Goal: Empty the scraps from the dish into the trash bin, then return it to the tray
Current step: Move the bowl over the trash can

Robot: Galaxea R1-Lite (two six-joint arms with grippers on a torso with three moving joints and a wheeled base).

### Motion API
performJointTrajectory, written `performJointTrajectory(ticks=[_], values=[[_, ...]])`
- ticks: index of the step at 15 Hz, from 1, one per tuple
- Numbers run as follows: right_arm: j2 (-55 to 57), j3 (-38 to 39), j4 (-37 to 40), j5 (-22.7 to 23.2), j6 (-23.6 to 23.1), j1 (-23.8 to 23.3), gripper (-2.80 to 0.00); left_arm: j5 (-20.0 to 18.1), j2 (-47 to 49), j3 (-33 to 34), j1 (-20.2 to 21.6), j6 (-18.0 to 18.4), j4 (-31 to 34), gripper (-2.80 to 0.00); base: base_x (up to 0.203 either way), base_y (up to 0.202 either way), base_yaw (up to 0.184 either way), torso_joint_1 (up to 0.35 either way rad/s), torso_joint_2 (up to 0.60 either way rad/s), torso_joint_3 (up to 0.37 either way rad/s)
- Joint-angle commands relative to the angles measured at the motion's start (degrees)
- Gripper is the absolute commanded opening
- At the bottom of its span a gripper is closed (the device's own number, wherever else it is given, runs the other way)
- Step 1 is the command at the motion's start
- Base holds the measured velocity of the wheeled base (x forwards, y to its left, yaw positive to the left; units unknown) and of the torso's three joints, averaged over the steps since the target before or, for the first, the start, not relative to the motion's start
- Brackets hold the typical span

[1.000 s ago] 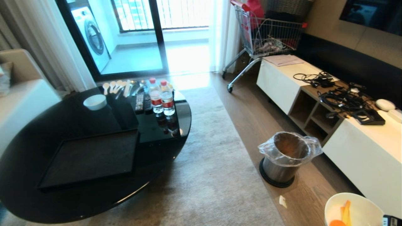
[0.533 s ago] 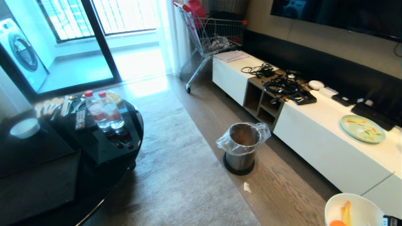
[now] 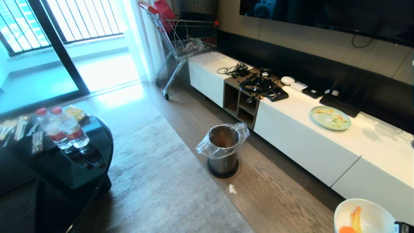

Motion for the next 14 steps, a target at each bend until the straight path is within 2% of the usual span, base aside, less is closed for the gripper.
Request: performJointTrajectory(ticks=[1, 14], values=[[0.44, 0.01, -0.08, -0.09, 0.23, 0.11, -2.8, 0.01, -0.02, 0.0, 0.0, -0.08, -0.05, -2.8, 0.0, 0.0, 0.0, 0.0, 0.0, 0.0], [0.32, 0.27, 0.39, -0.26, 0.23, -0.07, -2.8, 0.01, -0.02, 0.0, 0.0, -0.09, -0.05, -2.8, 0.0, 0.0, 0.0, 0.0, 0.0, 0.0]])
